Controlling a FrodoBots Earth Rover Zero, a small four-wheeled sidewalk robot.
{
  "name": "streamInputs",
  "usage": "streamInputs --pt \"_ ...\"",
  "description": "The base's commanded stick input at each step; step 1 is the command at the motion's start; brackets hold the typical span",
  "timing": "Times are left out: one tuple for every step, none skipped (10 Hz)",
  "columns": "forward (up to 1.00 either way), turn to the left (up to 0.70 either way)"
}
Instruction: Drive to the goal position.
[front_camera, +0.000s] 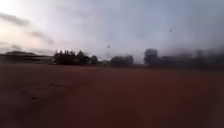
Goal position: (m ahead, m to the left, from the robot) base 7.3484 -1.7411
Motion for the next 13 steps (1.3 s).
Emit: streamInputs --pt "0.7 0.0" --pt "0.7 0.0" --pt "0.7 0.0" --pt "0.7 0.0" --pt "0.7 0.0" --pt "0.7 -0.21" --pt "0.7 -0.34" --pt "0.7 -0.34" --pt "0.7 -0.34" --pt "0.7 -0.33" --pt "0.7 -0.24" --pt "0.7 -0.13" --pt "0.7 0.0"
